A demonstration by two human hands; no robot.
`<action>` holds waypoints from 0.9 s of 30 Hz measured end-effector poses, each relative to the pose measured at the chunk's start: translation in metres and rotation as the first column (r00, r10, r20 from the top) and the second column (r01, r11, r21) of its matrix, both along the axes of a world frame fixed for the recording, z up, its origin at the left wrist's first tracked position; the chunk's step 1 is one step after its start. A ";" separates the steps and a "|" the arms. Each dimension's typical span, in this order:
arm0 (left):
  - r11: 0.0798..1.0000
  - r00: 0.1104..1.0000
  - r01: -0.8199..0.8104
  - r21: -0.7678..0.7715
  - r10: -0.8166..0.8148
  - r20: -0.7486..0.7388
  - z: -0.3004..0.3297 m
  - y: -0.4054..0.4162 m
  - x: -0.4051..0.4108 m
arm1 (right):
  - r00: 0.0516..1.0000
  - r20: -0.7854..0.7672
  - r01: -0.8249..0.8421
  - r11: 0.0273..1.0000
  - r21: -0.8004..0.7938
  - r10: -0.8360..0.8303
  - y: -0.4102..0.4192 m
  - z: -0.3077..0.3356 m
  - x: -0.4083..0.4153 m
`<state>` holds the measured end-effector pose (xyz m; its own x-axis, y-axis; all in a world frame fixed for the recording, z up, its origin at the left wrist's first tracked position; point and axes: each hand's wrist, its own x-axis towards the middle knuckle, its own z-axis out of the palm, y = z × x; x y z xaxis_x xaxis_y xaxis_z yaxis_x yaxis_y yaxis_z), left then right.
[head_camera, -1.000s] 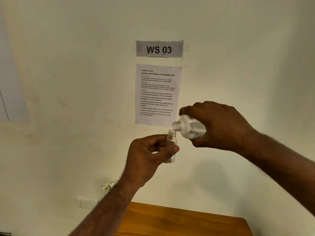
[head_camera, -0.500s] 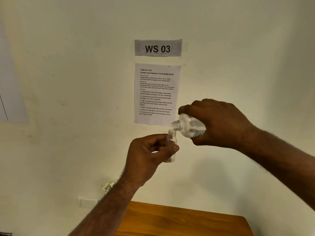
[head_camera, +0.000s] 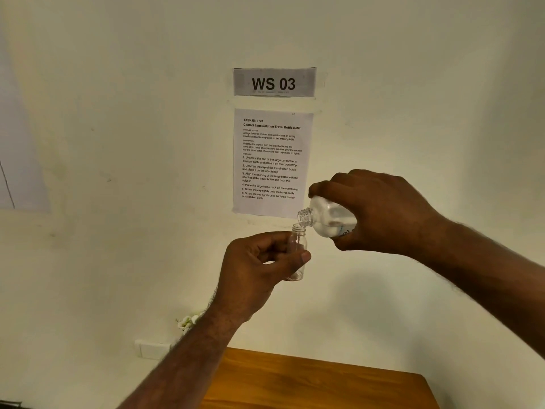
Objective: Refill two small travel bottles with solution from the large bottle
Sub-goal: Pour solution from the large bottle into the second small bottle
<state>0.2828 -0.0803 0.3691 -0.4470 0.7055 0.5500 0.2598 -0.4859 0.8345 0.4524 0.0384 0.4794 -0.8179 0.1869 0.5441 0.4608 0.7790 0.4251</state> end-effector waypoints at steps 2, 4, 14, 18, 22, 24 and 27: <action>1.000 1.000 -0.014 -0.002 0.014 -0.012 0.000 0.000 -0.001 | 1.000 -0.003 -0.008 1.000 0.008 0.008 0.001 0.000 0.000; 1.000 1.000 -0.022 -0.003 0.022 -0.013 -0.001 0.000 -0.002 | 1.000 -0.011 -0.018 1.000 0.022 0.018 0.001 0.000 -0.001; 1.000 1.000 -0.005 0.014 0.005 0.007 0.002 0.000 -0.001 | 1.000 -0.007 -0.017 1.000 0.022 0.017 0.001 0.001 -0.002; 1.000 1.000 0.008 0.016 -0.009 0.026 0.002 0.001 -0.001 | 1.000 -0.015 -0.027 0.999 0.024 0.028 0.003 0.000 -0.001; 1.000 1.000 0.008 0.014 -0.008 0.024 0.001 0.003 -0.002 | 0.999 -0.019 -0.031 0.999 0.034 0.031 0.006 -0.001 -0.001; 1.000 1.000 0.006 0.014 -0.006 0.018 0.002 0.004 -0.002 | 0.999 -0.023 -0.035 0.999 0.030 0.036 0.006 -0.001 -0.001; 1.000 1.000 0.003 0.016 -0.003 0.011 0.003 0.003 -0.002 | 0.999 -0.023 -0.036 0.999 0.027 0.037 0.007 0.000 -0.002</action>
